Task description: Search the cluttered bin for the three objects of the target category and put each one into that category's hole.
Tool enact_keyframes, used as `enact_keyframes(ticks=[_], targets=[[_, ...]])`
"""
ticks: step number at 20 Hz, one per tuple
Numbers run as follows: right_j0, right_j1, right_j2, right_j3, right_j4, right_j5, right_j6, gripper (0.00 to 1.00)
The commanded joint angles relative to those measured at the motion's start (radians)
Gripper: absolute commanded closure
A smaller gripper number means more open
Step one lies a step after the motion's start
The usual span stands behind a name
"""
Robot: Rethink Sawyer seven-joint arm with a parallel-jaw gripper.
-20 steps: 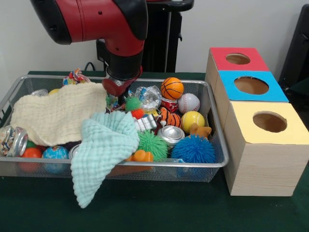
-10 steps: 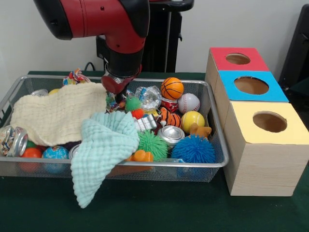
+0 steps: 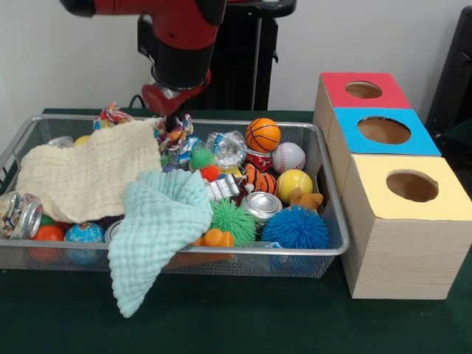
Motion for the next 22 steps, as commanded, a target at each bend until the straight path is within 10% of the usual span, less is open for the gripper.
enact_keyframes(ticks=[1, 8, 22], targets=[[0.005, -0.121, 0.071, 0.0, 0.101, 0.146, -0.137, 1.0], [-0.013, -0.15, 0.128, 0.033, 0.199, 0.085, -0.098, 1.0], [0.033, -0.027, 0.237, 0.056, 0.461, -0.475, 0.213, 1.0]])
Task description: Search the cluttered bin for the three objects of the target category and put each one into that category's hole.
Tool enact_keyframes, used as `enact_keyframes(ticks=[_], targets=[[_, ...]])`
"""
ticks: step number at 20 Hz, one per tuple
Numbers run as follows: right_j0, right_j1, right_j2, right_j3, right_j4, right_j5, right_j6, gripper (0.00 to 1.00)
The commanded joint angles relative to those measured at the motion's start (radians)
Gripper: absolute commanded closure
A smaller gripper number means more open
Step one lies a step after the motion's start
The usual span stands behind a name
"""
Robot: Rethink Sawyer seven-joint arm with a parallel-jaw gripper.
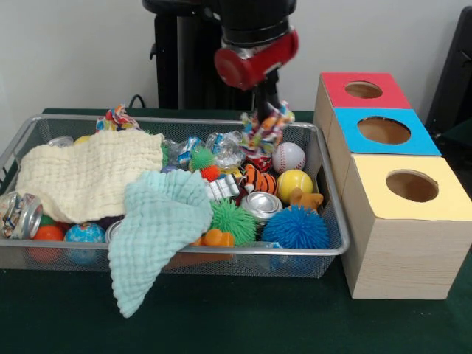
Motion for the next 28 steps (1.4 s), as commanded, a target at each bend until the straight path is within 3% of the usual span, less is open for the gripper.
enact_keyframes(ticks=[1, 10, 12, 13, 17, 28], targets=[[0.051, 0.062, 0.077, 0.018, 0.102, -0.229, 0.234, 1.0], [0.219, 0.075, -0.075, -0.094, 0.206, -0.248, 0.282, 1.0], [0.231, 0.059, -0.088, -0.068, 0.232, -0.256, 0.296, 1.0], [0.217, 0.035, -0.079, -0.013, 0.244, -0.281, 0.303, 1.0], [0.208, -0.007, -0.081, 0.085, 0.278, -0.322, 0.317, 1.0], [0.2, 0.003, -0.112, 0.121, 0.253, -0.383, 0.275, 1.0]])
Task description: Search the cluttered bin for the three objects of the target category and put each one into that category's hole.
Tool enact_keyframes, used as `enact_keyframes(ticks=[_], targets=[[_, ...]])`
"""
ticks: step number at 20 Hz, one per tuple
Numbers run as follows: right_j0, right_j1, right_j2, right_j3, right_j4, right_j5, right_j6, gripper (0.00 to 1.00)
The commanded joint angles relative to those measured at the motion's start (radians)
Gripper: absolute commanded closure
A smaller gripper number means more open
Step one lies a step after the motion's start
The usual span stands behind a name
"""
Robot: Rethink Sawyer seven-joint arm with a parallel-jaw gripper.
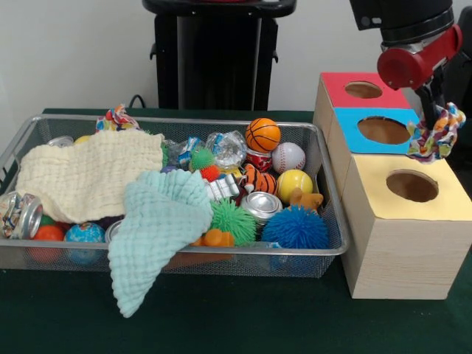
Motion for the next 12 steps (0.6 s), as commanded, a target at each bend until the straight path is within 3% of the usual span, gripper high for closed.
enact_keyframes(ticks=[1, 6, 12], targets=[[-0.035, -0.01, -0.084, 0.065, 0.01, -0.052, 0.233, 1.0], [-0.021, -0.005, -0.106, 0.04, 0.014, -0.044, 0.223, 1.0], [-0.014, 0.054, -0.127, 0.027, -0.021, -0.114, 0.202, 1.0]])
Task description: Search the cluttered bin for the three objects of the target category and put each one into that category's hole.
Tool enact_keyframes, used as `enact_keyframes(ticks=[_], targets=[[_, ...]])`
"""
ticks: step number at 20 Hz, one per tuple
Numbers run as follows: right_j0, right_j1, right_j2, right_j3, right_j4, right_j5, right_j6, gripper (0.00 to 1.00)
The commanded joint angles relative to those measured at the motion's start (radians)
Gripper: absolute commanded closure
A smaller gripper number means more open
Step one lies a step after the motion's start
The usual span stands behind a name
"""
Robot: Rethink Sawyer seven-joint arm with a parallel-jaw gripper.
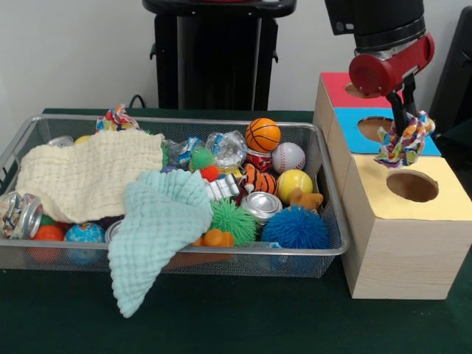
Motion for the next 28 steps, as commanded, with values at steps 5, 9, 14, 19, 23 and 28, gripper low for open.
enact_keyframes(ticks=[5, 9, 14, 19, 23, 28], targets=[[-0.024, 0.077, -0.051, 0.009, -0.023, -0.133, 0.19, 1.0], [-0.013, 0.101, -0.058, 0.009, -0.023, -0.155, 0.19, 1.0], [0.007, 0.122, -0.059, 0.017, -0.004, -0.189, 0.217, 1.0], [0.008, 0.15, -0.057, 0.026, 0.006, -0.186, 0.215, 1.0], [0.019, 0.18, -0.062, 0.035, 0.008, -0.179, 0.217, 1.0], [0.036, 0.22, -0.07, 0.031, 0.002, -0.209, 0.224, 1.0]])
